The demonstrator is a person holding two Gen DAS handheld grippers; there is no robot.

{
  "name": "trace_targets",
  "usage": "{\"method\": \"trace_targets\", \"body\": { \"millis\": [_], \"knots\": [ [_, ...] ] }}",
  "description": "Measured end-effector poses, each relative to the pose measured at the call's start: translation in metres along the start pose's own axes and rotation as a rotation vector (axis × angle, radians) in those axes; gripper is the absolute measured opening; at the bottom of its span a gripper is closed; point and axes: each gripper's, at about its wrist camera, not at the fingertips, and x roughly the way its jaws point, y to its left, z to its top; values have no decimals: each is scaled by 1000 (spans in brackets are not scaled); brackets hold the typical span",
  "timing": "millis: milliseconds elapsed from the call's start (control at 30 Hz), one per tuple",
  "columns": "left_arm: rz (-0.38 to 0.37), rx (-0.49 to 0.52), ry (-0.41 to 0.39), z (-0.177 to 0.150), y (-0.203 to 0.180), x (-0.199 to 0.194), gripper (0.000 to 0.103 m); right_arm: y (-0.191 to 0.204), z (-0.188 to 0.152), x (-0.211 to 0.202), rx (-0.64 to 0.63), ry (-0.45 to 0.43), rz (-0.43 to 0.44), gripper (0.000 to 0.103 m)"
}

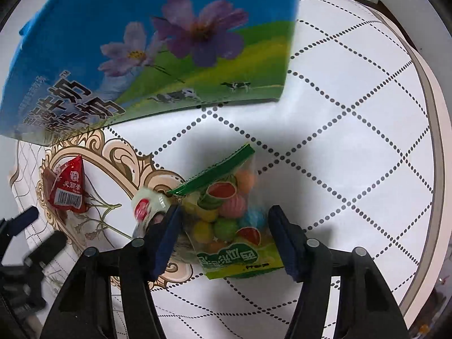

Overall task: Organize snacks
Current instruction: 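Grasp the clear portrait packet with the left tool while the right tool grasps the fruit-candy bag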

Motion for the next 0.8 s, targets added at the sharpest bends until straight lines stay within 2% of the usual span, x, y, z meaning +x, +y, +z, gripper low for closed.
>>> {"method": "trace_targets", "body": {
  "millis": [67,267,433,533,600,633,700,767,800],
  "knots": [
    [-26,16,16,2,-15,2,90,-3,-5,-6,5,-15,4,59],
    [-102,39,76,21,-55,20,90,-39,-31,-24,95,-26,-28,59],
    [-147,68,165,36,-91,54,90,-72,-49,-27,175,-36,-21,60],
    [-126,89,170,35,-101,64,80,-79,-57,-30,195,-47,-29,62],
    [-107,122,149,30,-105,64,68,-80,-60,-33,192,-56,-31,63],
    [-98,143,144,26,-106,63,59,-80,-60,-35,191,-59,-33,63],
    [-101,171,143,17,-101,60,56,-78,-63,-35,180,-52,-40,67],
    [-99,158,151,9,-87,58,56,-72,-66,-33,165,-36,-52,68],
    [-101,147,153,7,-79,57,56,-67,-55,-34,158,-28,-52,69]
  ]
}}
